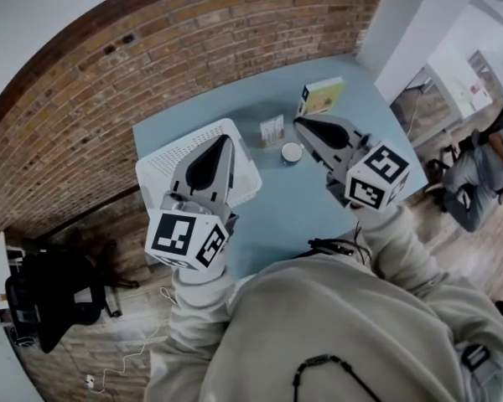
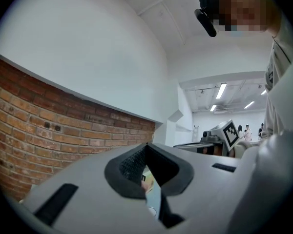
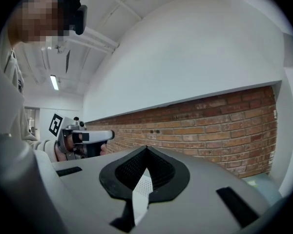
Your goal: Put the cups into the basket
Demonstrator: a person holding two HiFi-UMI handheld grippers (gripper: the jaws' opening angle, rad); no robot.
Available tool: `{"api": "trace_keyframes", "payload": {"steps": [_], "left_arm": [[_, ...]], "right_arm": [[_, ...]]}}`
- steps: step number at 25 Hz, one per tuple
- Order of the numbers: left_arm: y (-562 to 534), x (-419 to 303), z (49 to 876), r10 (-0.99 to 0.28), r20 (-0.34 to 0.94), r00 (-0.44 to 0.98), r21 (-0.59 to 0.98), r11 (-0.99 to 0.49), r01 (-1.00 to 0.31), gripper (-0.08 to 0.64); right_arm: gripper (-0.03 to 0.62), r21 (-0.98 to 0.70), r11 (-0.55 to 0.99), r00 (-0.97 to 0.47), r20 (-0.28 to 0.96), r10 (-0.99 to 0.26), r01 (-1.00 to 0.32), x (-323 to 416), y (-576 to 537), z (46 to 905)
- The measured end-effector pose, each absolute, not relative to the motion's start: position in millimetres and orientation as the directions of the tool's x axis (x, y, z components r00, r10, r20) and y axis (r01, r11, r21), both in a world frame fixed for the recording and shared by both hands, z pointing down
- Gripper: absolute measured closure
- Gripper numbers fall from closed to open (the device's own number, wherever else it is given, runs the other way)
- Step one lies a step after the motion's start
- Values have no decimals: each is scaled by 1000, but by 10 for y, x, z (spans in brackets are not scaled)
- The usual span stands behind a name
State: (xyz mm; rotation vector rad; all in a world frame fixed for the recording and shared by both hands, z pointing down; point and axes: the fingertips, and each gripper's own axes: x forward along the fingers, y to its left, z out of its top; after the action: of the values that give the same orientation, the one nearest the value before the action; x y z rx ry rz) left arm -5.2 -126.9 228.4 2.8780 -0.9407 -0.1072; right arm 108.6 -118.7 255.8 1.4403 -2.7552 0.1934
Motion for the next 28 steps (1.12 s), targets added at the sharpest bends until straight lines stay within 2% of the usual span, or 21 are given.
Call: {"api": "trace_keyframes", "payload": {"steps": [12, 18, 28], "left_arm": [[-1840, 134, 2617, -660, 86, 746, 145, -732, -665, 565], [-1836, 95, 2865, -657, 143, 741, 186, -717, -672, 565], [-1971, -61, 2760, -612, 87, 786, 214, -759, -614, 565]], "right_arm": [[583, -183, 638, -659, 96, -746, -748, 1220, -1944, 2872], [583, -213, 646, -677, 131, -724, -733, 1214, -2026, 3062], [583, -155, 625, -643, 141, -752, -765, 1090, -1992, 2843]]}}
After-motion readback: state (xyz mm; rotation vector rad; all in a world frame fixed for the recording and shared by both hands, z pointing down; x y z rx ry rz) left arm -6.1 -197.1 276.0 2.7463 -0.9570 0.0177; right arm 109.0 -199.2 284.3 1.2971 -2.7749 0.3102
